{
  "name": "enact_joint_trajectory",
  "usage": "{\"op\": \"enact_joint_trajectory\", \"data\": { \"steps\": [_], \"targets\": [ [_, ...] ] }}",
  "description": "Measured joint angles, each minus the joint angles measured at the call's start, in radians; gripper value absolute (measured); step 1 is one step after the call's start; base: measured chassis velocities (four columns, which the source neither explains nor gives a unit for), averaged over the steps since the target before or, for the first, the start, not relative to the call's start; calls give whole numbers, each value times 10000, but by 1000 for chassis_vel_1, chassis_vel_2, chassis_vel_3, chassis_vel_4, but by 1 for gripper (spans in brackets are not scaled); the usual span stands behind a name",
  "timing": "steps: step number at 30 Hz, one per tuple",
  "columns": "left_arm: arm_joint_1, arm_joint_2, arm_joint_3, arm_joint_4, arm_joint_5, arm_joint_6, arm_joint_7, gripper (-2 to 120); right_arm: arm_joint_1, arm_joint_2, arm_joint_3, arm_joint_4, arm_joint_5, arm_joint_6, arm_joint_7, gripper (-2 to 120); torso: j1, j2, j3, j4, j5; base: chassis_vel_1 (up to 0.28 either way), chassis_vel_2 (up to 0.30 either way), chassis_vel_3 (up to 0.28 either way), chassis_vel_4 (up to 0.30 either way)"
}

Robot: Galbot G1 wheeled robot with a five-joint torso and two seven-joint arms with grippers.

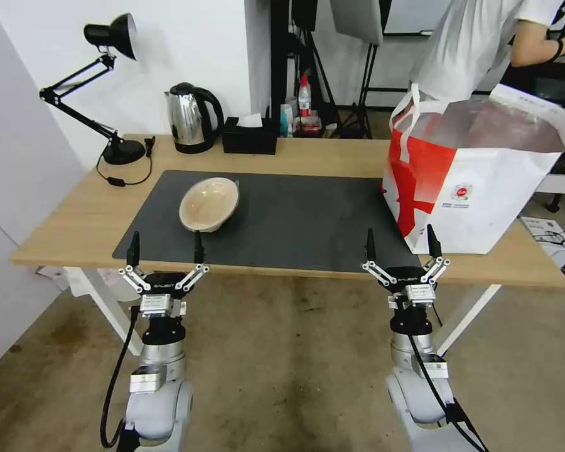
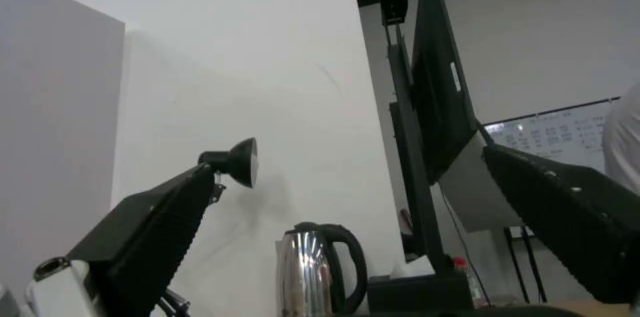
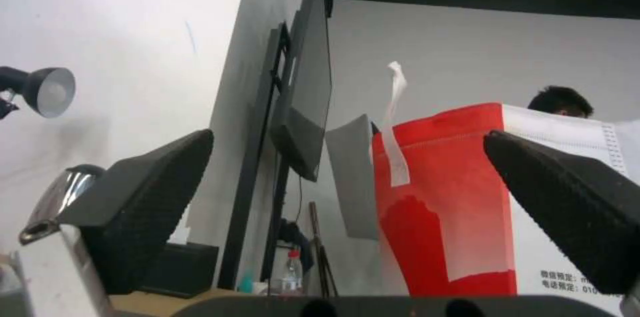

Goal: Pick up the trash from the table and place it into the takeout bag.

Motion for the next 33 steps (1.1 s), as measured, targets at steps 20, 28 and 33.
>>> {"op": "enact_joint_trajectory", "data": {
  "steps": [20,28,33],
  "targets": [
    [-1362,856,-62,576,-430,1334,1430,100,1,-1,0,3,12,-8,0,100,0,0,0,0,0,0,0,0,0],
    [-1733,1211,-179,857,-570,1736,2096,100,1,-1,0,4,15,-8,0,100,0,0,0,0,0,0,0,0,0],
    [-2048,1531,-227,1156,-587,1981,2666,100,1,-1,0,3,15,-9,0,100,0,0,0,0,0,0,0,0,0]
  ]
}}
